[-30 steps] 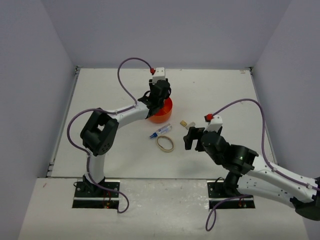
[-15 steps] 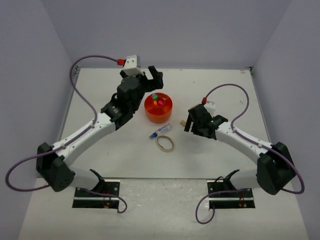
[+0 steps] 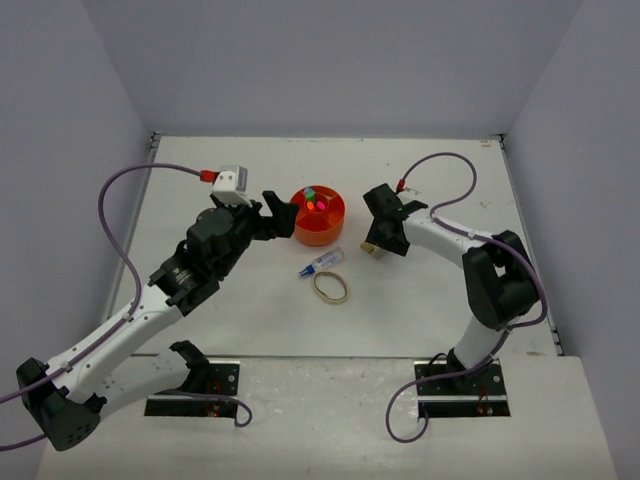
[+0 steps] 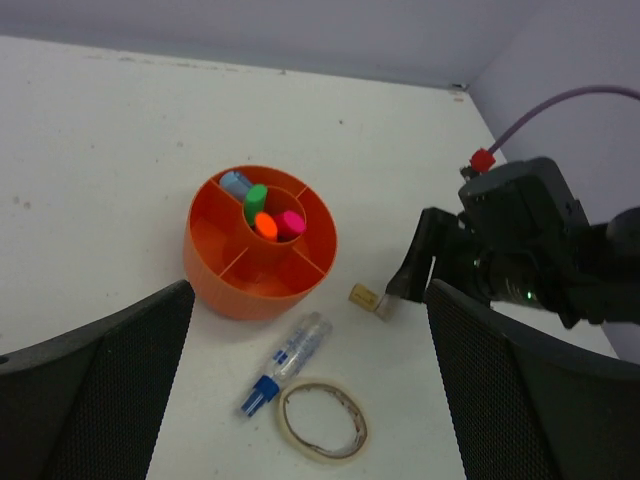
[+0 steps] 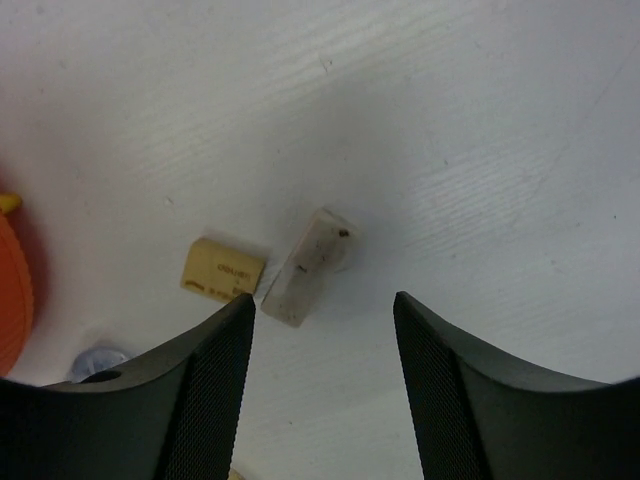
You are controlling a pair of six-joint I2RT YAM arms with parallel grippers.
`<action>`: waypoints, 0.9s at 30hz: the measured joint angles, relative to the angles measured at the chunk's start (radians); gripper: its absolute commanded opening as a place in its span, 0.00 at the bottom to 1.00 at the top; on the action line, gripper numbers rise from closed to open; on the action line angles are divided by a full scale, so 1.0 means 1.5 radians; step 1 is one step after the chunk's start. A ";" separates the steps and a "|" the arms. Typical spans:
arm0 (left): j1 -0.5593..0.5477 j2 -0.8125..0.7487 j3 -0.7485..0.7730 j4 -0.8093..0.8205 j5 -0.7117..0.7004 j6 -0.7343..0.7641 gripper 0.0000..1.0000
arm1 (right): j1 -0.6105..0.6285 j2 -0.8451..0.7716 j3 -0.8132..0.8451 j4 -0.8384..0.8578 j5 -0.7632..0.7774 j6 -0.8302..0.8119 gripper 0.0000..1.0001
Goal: Sort the stationery into containers
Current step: Pick up the stationery from the center of the board.
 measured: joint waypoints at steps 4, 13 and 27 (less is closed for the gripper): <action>0.000 -0.031 -0.022 -0.029 0.009 0.000 1.00 | -0.014 0.042 0.015 0.001 0.002 0.006 0.45; 0.000 -0.042 -0.056 -0.067 0.034 -0.006 1.00 | -0.015 0.066 0.019 0.012 -0.005 0.025 0.24; 0.000 -0.099 -0.017 -0.171 0.025 0.007 1.00 | -0.014 -0.010 -0.035 0.022 -0.007 0.032 0.00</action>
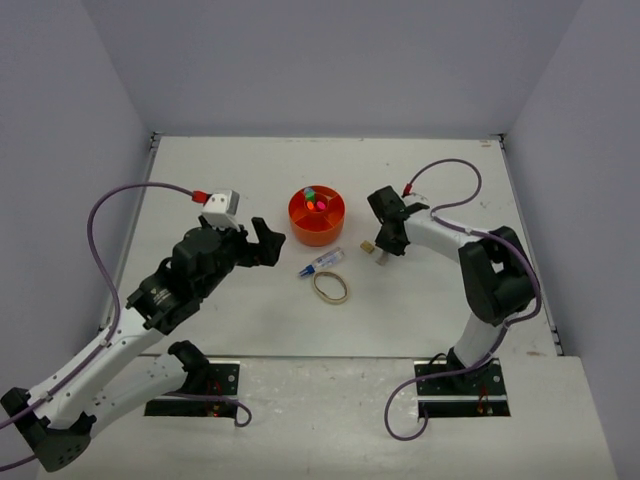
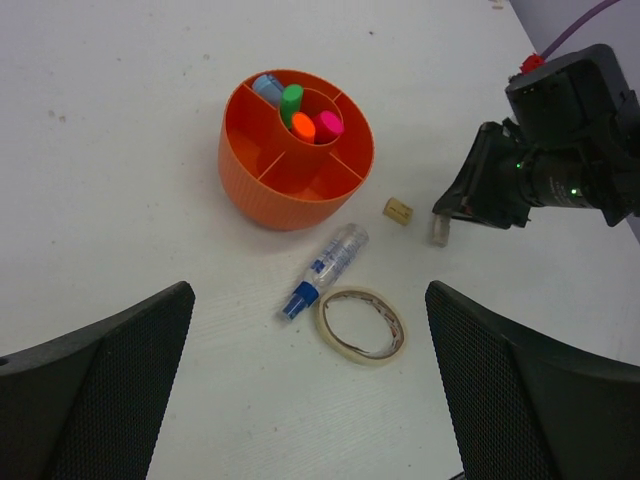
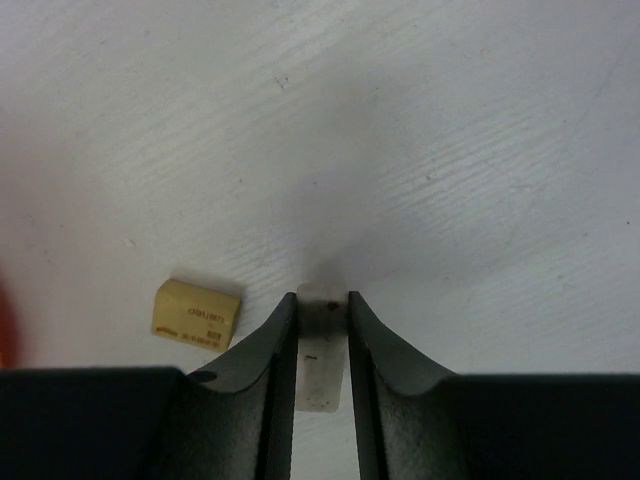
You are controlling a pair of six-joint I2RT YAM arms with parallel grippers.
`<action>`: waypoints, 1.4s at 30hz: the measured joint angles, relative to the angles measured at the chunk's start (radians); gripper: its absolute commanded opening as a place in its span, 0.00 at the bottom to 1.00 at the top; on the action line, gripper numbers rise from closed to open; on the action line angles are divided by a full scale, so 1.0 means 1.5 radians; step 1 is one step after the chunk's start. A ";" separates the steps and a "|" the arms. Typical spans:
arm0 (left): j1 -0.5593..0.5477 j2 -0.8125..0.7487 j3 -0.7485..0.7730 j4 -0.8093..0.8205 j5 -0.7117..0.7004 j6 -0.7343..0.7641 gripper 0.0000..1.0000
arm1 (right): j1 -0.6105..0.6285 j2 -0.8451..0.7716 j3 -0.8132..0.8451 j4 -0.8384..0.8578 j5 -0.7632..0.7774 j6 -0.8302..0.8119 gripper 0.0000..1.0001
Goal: Sort the stationery into containers
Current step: Pick up the stationery from the center of the board, then place the stationery in the storage box.
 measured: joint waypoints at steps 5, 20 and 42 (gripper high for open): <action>0.000 -0.042 0.034 -0.051 -0.011 0.026 1.00 | 0.000 -0.108 -0.008 0.038 -0.040 -0.062 0.00; 0.000 -0.143 -0.012 -0.112 -0.020 0.071 1.00 | 0.009 -0.067 0.140 0.239 -0.314 -0.232 0.00; 0.000 -0.148 -0.019 -0.110 -0.020 0.073 1.00 | 0.016 0.040 0.184 0.244 -0.314 -0.220 0.38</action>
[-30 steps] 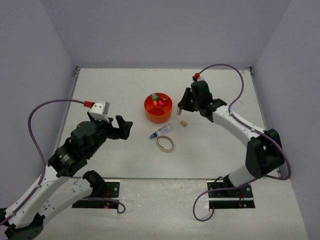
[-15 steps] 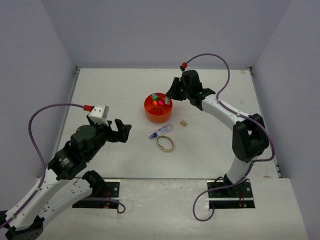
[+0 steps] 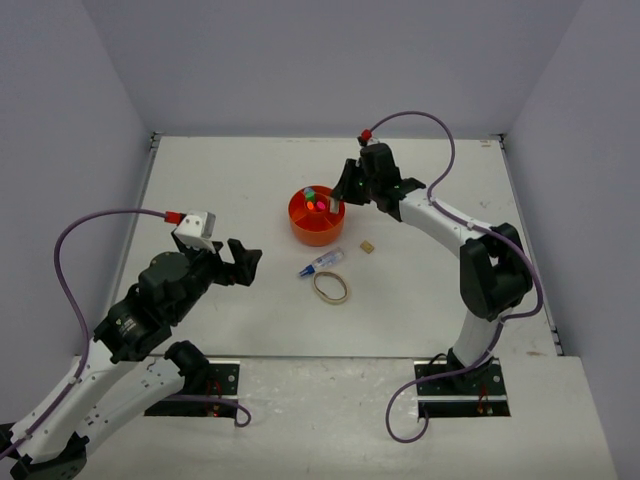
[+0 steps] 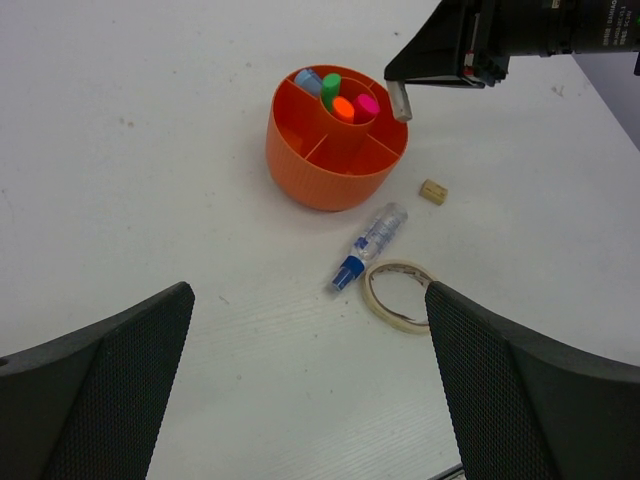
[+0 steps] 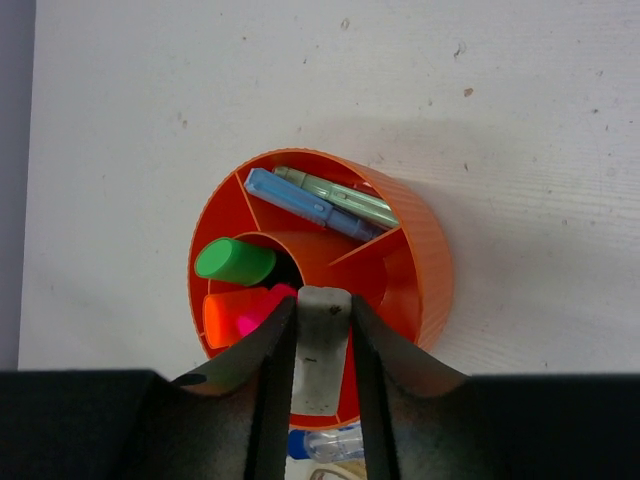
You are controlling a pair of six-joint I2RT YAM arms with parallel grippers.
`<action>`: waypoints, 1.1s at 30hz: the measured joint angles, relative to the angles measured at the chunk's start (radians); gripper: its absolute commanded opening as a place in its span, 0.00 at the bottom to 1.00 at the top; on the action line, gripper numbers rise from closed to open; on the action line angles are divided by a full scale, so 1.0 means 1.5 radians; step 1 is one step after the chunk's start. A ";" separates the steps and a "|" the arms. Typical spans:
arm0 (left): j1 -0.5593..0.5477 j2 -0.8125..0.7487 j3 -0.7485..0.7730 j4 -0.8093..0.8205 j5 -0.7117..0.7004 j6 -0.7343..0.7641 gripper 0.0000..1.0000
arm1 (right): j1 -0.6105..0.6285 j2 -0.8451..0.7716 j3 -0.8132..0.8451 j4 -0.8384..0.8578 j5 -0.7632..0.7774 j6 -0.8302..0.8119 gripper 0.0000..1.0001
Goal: Sort the stationery into containers
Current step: Place the stationery in the storage box, then pick up the stationery from the center of the board.
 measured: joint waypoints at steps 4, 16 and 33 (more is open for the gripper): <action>0.000 -0.001 0.000 0.000 0.000 0.000 1.00 | 0.000 0.000 0.000 0.000 0.004 0.001 0.52; 0.000 -0.008 0.000 0.001 0.000 0.000 1.00 | 0.001 -0.039 -0.026 -0.058 0.074 -0.008 0.53; 0.000 -0.024 -0.001 0.002 0.000 0.000 1.00 | 0.001 0.037 -0.042 -0.260 0.176 -0.145 0.49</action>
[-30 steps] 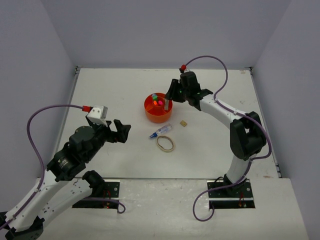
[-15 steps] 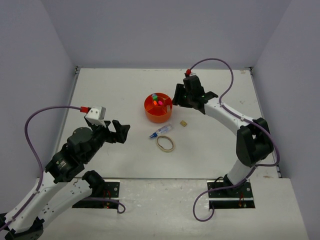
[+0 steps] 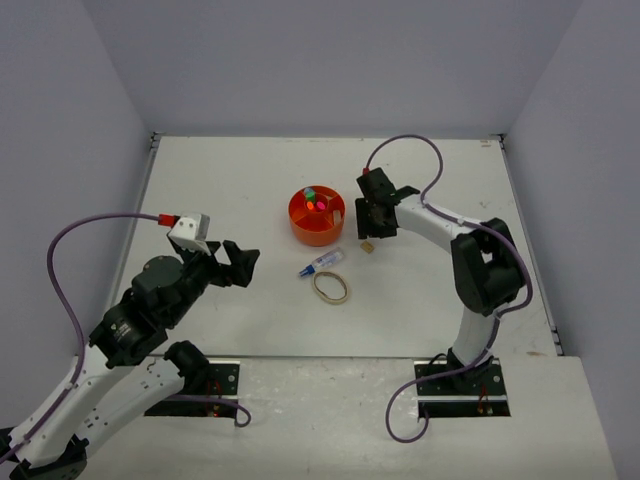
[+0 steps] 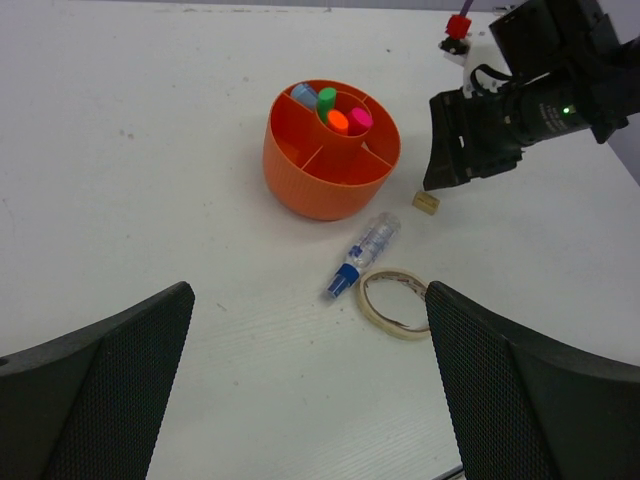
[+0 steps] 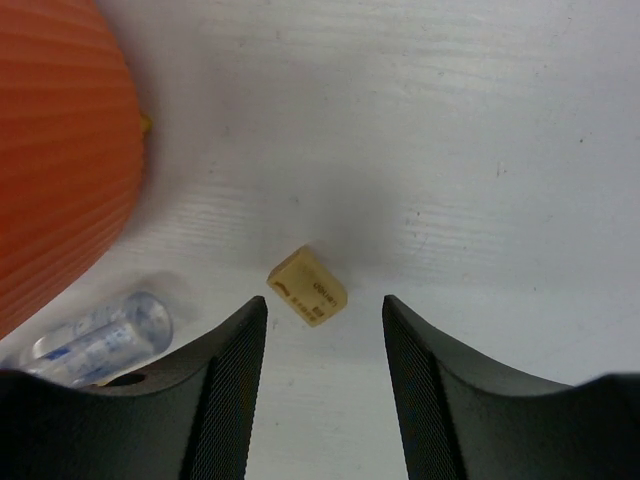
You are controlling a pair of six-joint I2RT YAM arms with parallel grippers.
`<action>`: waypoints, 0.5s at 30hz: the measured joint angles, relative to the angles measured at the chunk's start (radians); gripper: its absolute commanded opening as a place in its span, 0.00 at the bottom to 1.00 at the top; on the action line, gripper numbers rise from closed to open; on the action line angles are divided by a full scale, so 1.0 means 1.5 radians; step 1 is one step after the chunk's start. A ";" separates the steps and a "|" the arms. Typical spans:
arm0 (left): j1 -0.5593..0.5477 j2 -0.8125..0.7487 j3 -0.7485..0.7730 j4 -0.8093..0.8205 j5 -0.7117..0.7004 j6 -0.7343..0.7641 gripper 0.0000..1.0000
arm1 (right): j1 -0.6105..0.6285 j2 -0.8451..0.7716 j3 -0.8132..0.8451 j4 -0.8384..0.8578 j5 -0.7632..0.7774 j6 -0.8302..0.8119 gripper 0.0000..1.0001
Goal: Sort the stationery into containers
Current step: Pick up the stationery from the center of the board.
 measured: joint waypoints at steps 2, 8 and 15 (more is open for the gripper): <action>0.000 -0.004 0.000 0.000 0.000 0.000 1.00 | 0.000 0.034 0.013 -0.009 0.003 -0.012 0.48; 0.000 0.004 0.000 0.000 0.000 0.000 1.00 | 0.000 0.063 0.041 -0.016 0.000 -0.028 0.46; 0.000 0.005 0.000 0.000 0.000 0.000 1.00 | 0.000 0.071 0.043 -0.004 -0.016 -0.025 0.42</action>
